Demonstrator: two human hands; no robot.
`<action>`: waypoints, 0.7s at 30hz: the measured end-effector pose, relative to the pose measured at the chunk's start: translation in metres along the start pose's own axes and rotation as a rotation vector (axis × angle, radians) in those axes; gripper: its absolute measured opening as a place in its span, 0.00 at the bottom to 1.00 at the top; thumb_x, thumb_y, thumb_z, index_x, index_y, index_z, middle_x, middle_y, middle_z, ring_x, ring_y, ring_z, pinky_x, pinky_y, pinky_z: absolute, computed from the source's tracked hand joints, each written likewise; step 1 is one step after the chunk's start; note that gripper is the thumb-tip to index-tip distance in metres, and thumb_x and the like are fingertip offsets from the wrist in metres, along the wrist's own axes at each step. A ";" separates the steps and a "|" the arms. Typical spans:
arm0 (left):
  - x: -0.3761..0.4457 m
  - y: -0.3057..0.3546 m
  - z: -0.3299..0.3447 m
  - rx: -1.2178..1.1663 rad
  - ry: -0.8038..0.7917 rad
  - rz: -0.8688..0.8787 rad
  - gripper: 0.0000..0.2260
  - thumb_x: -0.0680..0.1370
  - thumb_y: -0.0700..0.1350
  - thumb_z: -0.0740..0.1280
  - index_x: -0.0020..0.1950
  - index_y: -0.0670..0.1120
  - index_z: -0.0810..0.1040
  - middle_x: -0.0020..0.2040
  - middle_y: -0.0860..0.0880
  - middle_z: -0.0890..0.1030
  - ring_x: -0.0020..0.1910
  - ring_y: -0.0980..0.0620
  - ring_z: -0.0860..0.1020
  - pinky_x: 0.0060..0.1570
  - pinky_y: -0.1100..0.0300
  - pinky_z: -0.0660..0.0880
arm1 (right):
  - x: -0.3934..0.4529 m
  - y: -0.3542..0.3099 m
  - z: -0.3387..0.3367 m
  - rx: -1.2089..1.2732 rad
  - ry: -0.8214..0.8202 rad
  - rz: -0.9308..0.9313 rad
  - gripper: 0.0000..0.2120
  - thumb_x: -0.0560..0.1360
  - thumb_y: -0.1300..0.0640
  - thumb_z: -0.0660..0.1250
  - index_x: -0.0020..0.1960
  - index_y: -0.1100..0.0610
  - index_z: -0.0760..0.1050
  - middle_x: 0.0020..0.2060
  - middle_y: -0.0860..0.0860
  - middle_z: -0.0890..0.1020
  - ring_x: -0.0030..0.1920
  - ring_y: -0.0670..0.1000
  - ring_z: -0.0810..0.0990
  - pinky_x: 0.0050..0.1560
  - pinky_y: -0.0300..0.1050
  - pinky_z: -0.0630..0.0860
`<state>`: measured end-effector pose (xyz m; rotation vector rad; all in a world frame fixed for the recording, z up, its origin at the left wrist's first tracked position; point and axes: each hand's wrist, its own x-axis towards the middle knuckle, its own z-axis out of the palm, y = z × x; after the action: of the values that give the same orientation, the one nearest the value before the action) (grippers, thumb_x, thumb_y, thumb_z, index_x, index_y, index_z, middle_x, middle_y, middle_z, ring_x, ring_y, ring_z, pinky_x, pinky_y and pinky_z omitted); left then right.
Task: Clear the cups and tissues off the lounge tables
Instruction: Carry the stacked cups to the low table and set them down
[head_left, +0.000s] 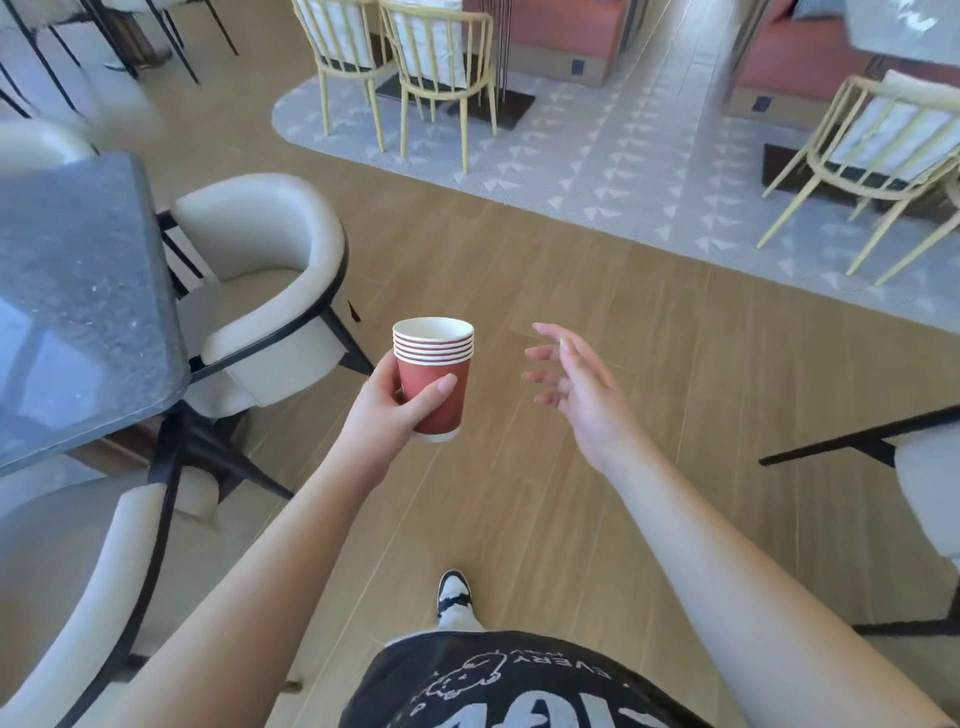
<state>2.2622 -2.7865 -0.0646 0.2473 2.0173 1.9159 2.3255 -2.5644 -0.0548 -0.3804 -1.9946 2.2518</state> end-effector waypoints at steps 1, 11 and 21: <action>0.018 0.005 -0.008 0.003 0.004 0.000 0.28 0.67 0.64 0.77 0.65 0.60 0.77 0.58 0.57 0.86 0.57 0.57 0.84 0.50 0.63 0.81 | 0.019 -0.003 0.009 0.004 0.000 0.000 0.15 0.78 0.40 0.60 0.60 0.40 0.80 0.52 0.46 0.82 0.48 0.47 0.83 0.43 0.39 0.76; 0.169 0.039 -0.053 0.002 -0.003 0.035 0.29 0.69 0.62 0.77 0.68 0.57 0.77 0.60 0.56 0.85 0.59 0.56 0.84 0.51 0.66 0.80 | 0.178 -0.019 0.025 0.005 -0.012 -0.021 0.20 0.75 0.34 0.62 0.62 0.40 0.79 0.53 0.46 0.82 0.50 0.49 0.83 0.42 0.38 0.76; 0.354 0.063 -0.047 0.021 0.016 0.042 0.25 0.69 0.61 0.77 0.65 0.59 0.78 0.59 0.56 0.86 0.58 0.56 0.84 0.51 0.66 0.79 | 0.372 -0.040 0.010 0.022 -0.043 -0.008 0.18 0.75 0.34 0.62 0.60 0.38 0.80 0.53 0.45 0.83 0.50 0.49 0.82 0.43 0.38 0.77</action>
<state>1.9106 -2.6988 -0.0465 0.2825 2.0592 1.9289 1.9615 -2.4770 -0.0564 -0.3245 -1.9861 2.2938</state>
